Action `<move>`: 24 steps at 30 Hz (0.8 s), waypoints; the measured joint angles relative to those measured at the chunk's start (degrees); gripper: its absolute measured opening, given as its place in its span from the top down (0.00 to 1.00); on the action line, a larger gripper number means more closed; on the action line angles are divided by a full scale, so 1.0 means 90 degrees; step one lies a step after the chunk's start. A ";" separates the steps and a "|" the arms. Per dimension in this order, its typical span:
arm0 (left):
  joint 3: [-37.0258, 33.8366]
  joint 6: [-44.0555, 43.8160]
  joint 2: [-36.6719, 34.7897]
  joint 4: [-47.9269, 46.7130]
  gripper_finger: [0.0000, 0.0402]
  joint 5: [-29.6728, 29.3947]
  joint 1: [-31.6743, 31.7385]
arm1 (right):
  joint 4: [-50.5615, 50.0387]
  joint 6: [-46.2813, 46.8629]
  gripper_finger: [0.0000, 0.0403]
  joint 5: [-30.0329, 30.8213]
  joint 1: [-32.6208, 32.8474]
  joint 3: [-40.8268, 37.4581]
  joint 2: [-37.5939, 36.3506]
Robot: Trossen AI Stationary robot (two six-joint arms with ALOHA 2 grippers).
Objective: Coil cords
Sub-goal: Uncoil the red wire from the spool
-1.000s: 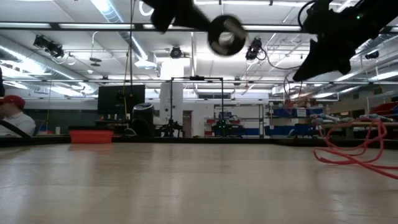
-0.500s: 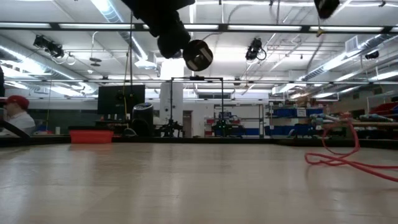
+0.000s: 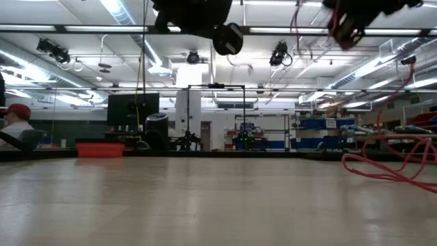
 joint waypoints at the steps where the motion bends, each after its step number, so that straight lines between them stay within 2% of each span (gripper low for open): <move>1: 0.0000 -0.0113 0.0000 0.0072 0.99 0.0090 -0.0015 | -0.0135 0.0114 0.98 0.0001 -0.0122 0.0000 0.0133; 5: 0.0000 -0.0286 0.0000 0.0322 0.99 0.1099 -0.0068 | -0.0979 0.0701 0.97 0.0000 -0.0669 0.0000 0.0506; 9: 0.0000 0.0112 -0.0002 0.0412 0.99 0.2858 -0.0109 | -0.2183 0.1489 0.98 0.0153 -0.1206 0.0000 0.0560; 12: 0.0000 0.0615 -0.0002 0.0229 0.99 0.4140 -0.0136 | -0.3123 0.2128 0.98 0.0654 -0.1462 0.0000 0.0426; 15: 0.0000 0.1003 -0.0002 -0.0142 0.99 0.5012 -0.0148 | -0.3994 0.2693 0.98 0.1334 -0.1548 0.0000 0.0243; 17: 0.0000 0.1324 -0.0002 -0.0513 0.99 0.5213 -0.0148 | -0.4462 0.3015 0.98 0.1805 -0.1554 0.0000 0.0105; 20: 0.0000 0.1858 -0.0002 -0.1237 0.99 0.5089 -0.0151 | -0.4989 0.3445 0.98 0.2506 -0.1424 0.0000 -0.0130; 24: 0.0000 0.2307 -0.0002 -0.2313 0.99 0.4016 -0.0151 | -0.5104 0.3660 0.98 0.3366 -0.1066 0.0000 -0.0530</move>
